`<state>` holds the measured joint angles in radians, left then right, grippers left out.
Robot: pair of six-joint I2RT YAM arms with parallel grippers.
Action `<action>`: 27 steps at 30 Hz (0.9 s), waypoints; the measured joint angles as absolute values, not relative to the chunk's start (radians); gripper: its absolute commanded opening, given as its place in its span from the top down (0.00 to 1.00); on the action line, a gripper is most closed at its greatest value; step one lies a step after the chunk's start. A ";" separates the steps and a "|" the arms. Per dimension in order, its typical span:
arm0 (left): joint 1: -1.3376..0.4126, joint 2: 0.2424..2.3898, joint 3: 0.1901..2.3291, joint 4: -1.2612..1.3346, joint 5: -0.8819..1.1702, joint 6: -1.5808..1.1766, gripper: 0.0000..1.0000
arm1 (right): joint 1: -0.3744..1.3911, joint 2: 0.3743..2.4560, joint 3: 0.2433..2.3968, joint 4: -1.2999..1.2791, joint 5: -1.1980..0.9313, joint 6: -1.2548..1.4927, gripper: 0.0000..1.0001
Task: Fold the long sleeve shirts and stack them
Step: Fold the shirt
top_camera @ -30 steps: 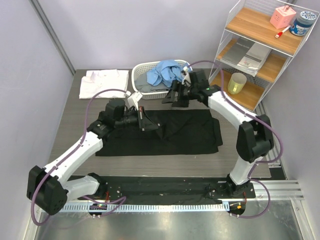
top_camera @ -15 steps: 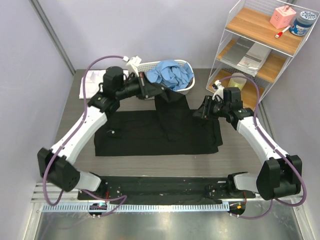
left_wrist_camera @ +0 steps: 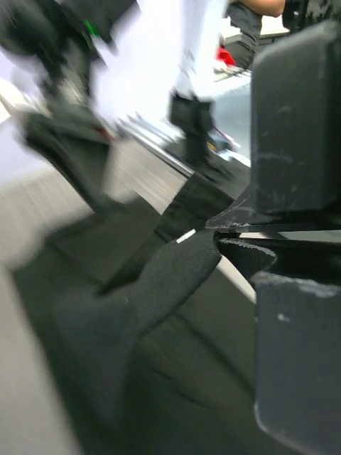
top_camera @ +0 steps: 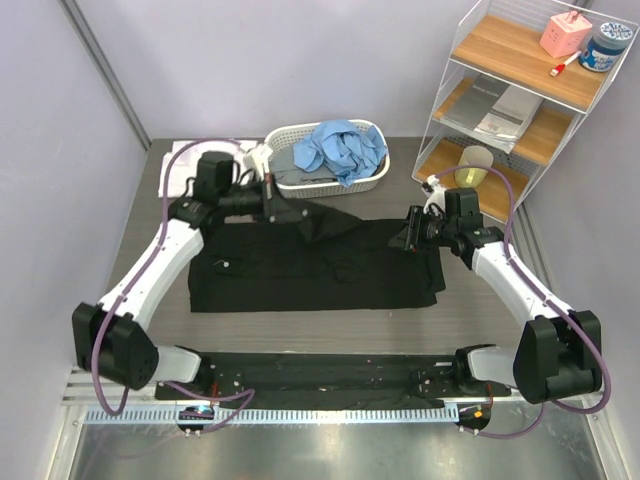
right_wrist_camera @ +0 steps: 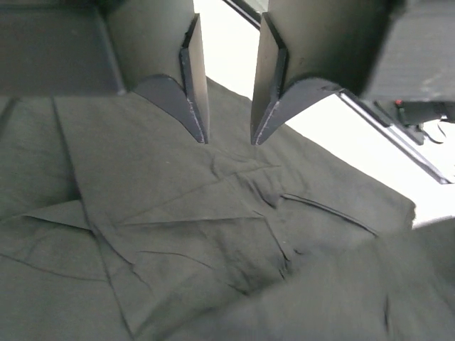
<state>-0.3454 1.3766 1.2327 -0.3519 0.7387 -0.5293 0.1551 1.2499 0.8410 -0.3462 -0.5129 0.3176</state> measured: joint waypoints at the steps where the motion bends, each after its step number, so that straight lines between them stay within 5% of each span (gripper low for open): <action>1: -0.319 1.348 1.198 -0.412 0.743 -0.492 1.00 | 0.154 1.250 0.838 -0.349 -0.509 0.308 0.67; 12: -0.126 1.461 1.224 -0.966 0.726 0.022 1.00 | 0.138 1.357 0.834 -0.407 -0.458 0.232 0.72; 27: 0.051 1.599 1.372 -1.190 0.710 0.199 1.00 | 0.128 1.374 0.835 -0.481 -0.390 0.140 0.76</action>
